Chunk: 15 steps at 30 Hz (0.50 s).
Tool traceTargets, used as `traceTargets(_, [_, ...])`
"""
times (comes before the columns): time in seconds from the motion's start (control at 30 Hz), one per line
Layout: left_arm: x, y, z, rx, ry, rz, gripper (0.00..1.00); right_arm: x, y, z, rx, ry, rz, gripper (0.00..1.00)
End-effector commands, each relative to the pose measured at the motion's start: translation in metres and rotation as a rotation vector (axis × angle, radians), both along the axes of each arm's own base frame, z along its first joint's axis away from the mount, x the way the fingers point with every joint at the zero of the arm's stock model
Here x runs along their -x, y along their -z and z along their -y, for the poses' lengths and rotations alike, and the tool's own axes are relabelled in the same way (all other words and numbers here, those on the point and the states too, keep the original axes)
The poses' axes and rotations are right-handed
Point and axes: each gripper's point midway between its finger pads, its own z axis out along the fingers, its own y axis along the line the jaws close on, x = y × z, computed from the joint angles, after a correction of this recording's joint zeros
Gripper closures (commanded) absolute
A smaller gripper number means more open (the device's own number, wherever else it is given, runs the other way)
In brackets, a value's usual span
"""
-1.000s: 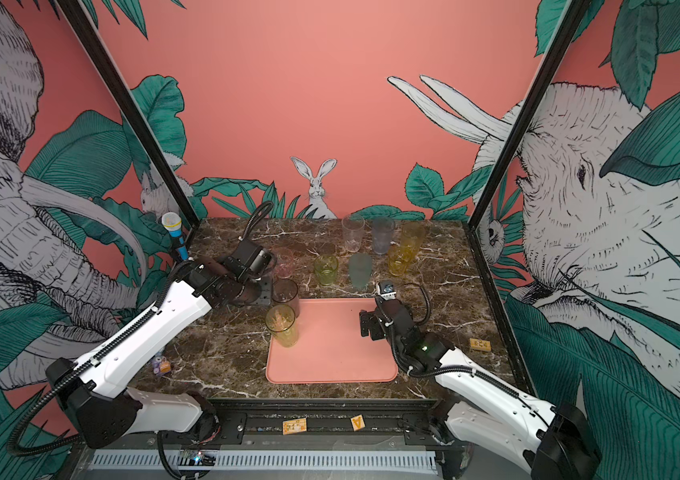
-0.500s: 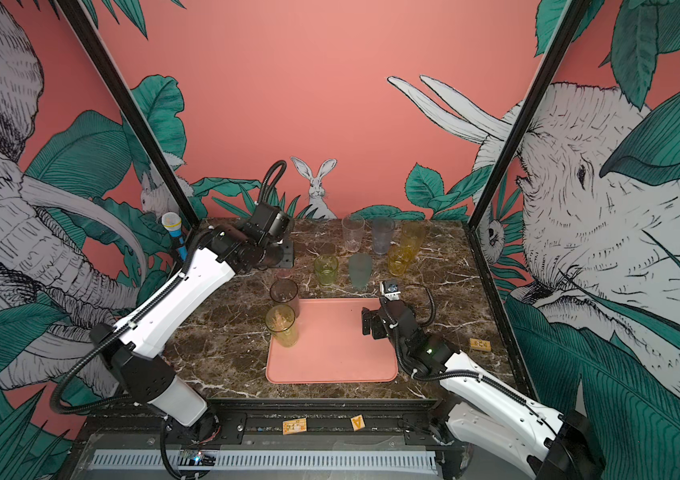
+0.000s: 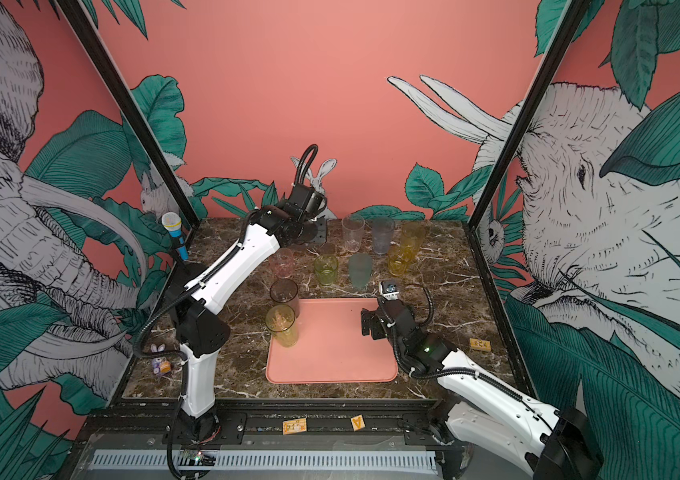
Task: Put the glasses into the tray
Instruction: 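Reach left gripper to the clear glass farthest from the robot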
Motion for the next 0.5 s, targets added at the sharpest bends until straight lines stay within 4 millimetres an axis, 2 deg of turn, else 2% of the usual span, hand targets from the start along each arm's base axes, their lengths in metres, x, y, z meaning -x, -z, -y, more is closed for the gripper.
traceTargets(0.0, [-0.010,-0.014,0.021,0.078,0.041,0.051,0.52,0.000,-0.002,0.004,-0.022,0.020,0.019,0.01])
traceTargets(0.2, [-0.037,0.000,0.046,0.127,0.053,0.081,0.51,0.001,-0.002,0.006,-0.026,0.024,0.020,0.01])
traceTargets(0.47, [-0.071,0.027,0.059,0.186,-0.012,0.077,0.49,0.000,-0.001,0.004,-0.023,0.017,0.015,0.01])
